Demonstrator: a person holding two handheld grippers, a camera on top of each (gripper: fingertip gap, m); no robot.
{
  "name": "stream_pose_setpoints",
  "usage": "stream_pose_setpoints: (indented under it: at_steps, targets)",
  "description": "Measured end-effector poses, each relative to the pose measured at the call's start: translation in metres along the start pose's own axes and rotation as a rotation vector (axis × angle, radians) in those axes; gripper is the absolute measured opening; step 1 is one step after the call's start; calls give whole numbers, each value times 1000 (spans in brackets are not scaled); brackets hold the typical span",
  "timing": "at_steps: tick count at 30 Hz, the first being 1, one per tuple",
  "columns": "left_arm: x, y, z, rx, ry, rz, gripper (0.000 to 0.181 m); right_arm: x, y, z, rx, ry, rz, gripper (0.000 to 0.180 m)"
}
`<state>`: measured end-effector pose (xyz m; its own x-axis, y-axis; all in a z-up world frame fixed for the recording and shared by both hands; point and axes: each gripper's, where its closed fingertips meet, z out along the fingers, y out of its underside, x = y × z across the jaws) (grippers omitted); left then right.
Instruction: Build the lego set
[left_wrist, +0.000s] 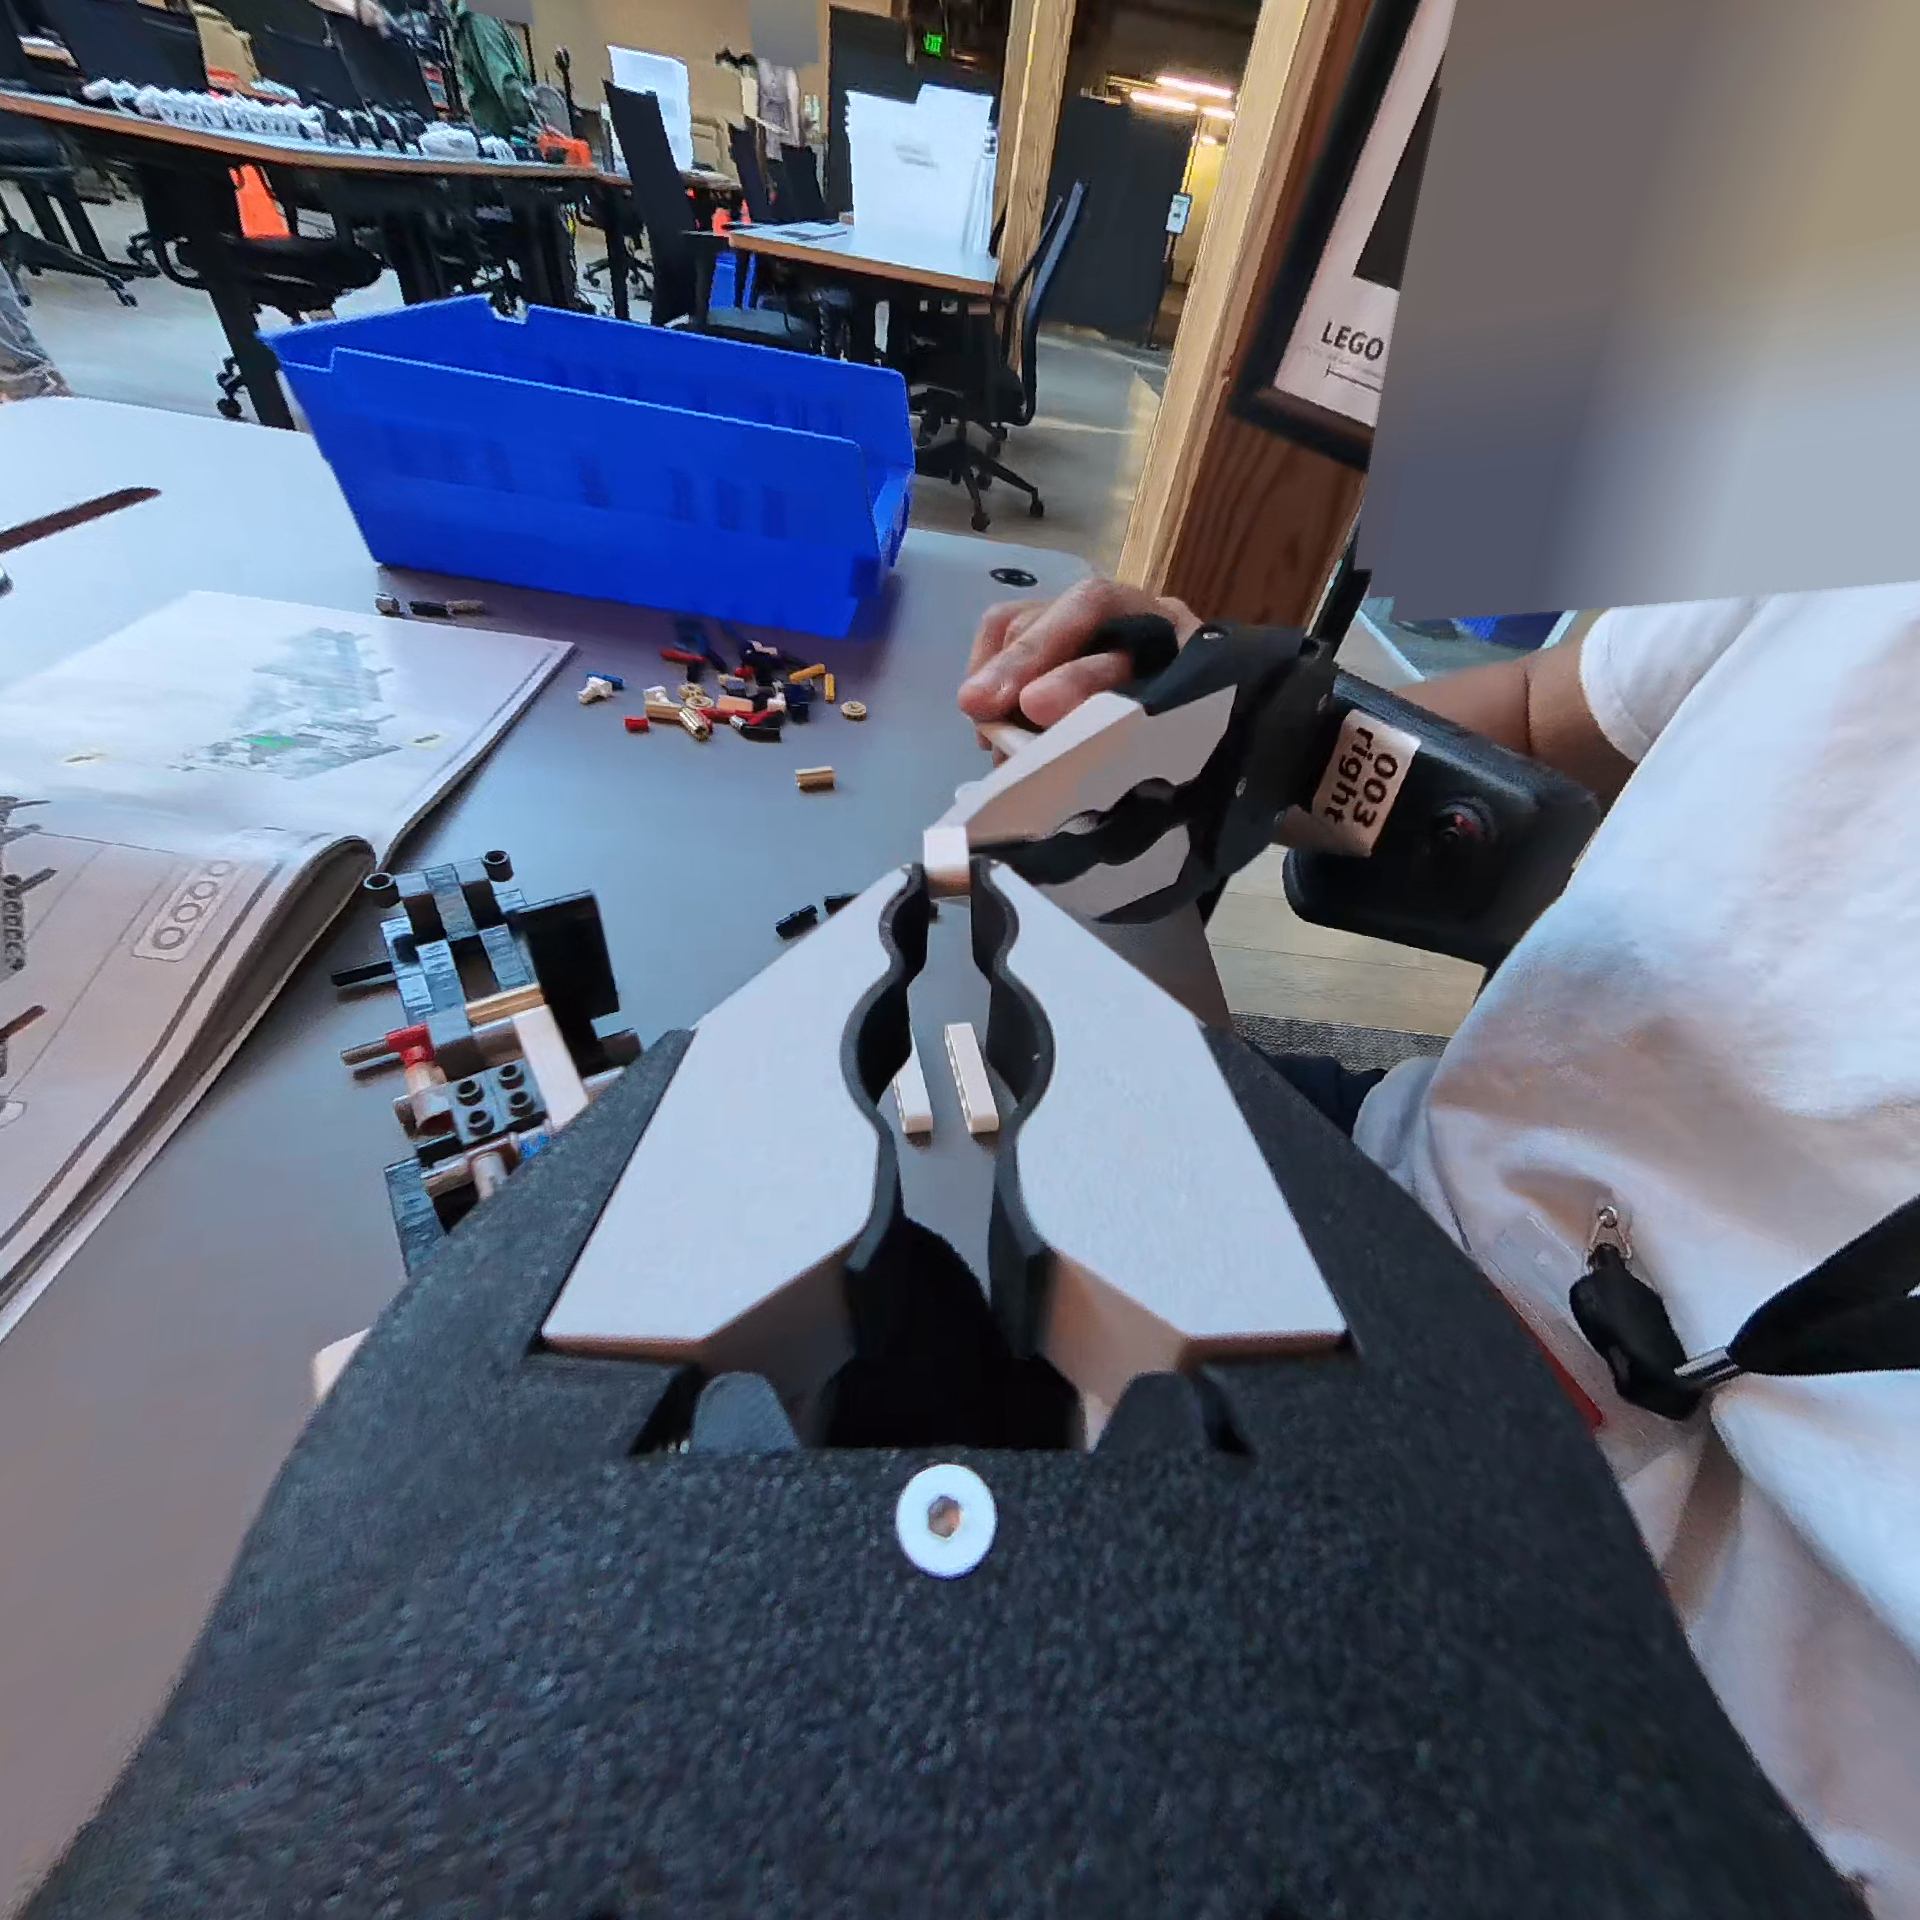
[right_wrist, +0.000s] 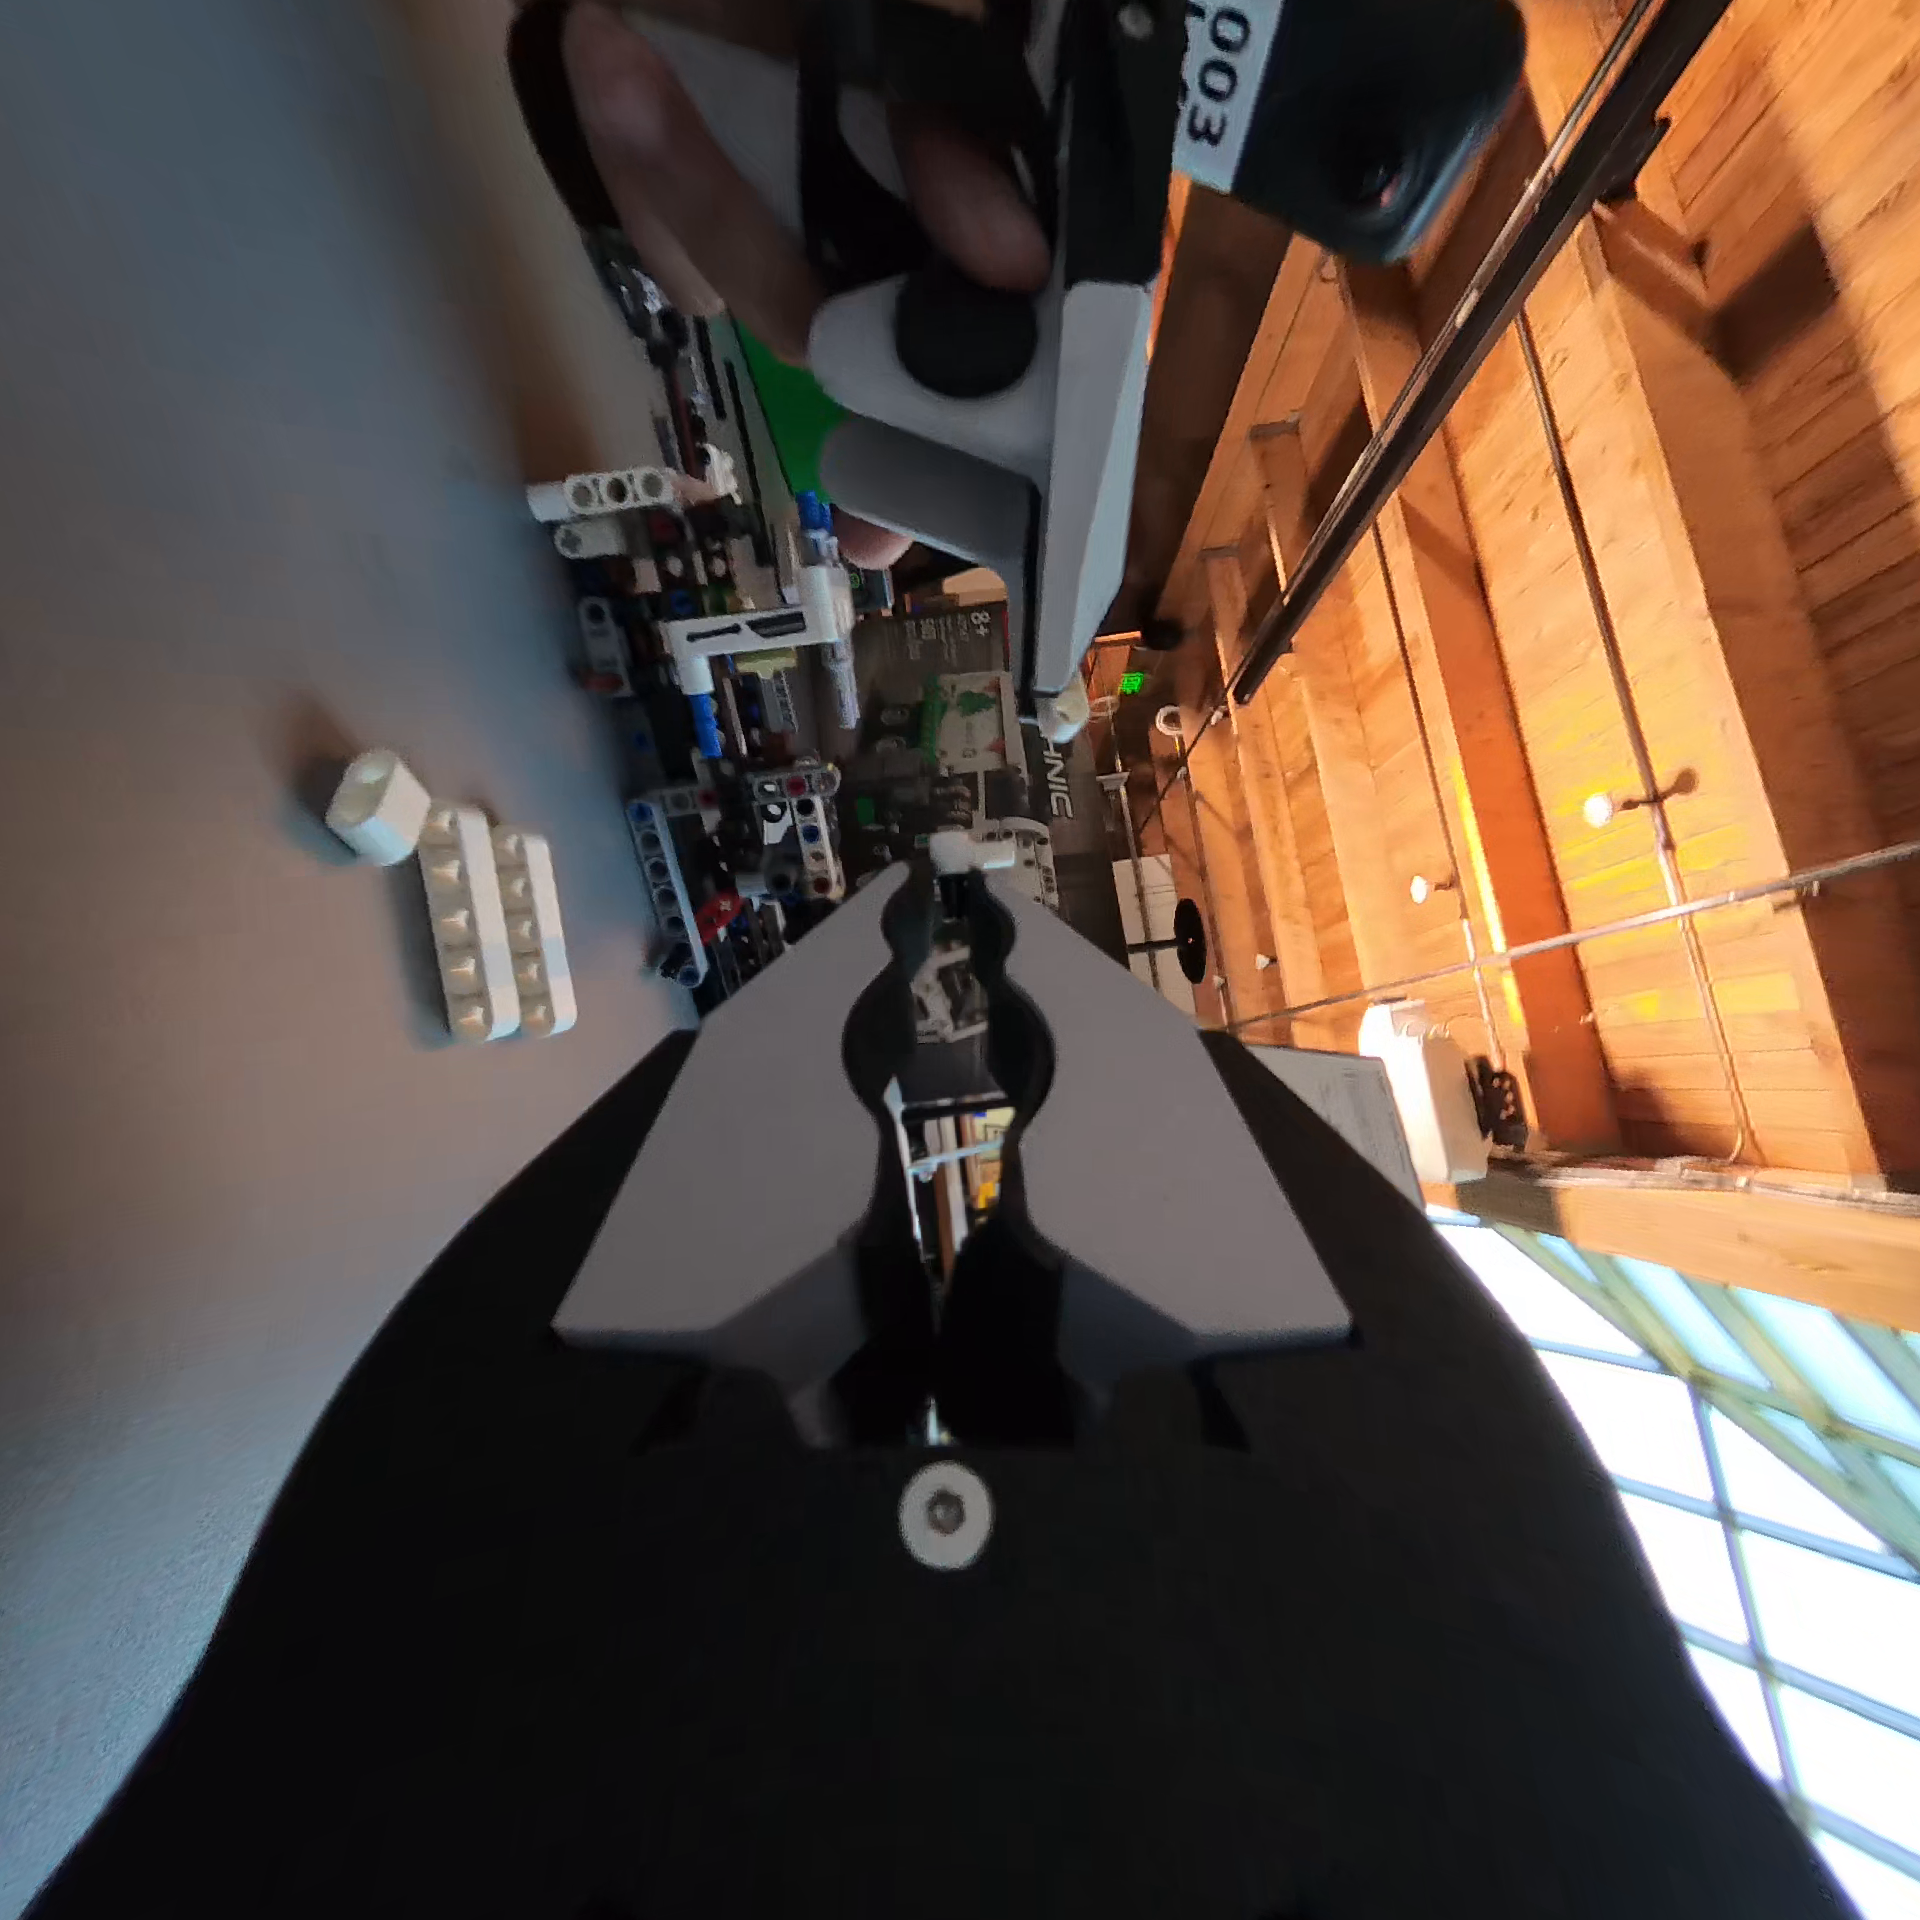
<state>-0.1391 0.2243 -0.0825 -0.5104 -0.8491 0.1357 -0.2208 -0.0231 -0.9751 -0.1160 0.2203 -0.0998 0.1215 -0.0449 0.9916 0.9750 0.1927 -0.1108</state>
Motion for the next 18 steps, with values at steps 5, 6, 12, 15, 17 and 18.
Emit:
stream_pose_setpoints:
  at_steps: [5,6,12,15,17,18]
  targets:
    - [1,3,2,7,23,-28,5,-7,-4,3,-10,16,-145,4]
    - [3,4,3,6,33,-27,5,-7,-5,3,-13,20,-165,4]
    - [11,7,7,-10,46,-3,5,-8,-12,1,3,28,-187,4]
    - [10,13,10,-34,44,-7,6,-7,-14,0,9,35,-186,4]
    - [8,16,11,-44,39,-30,6,-9,-15,1,7,31,-197,4]
    - [7,17,12,-45,41,-48,5,-9,-16,1,10,30,-201,4]
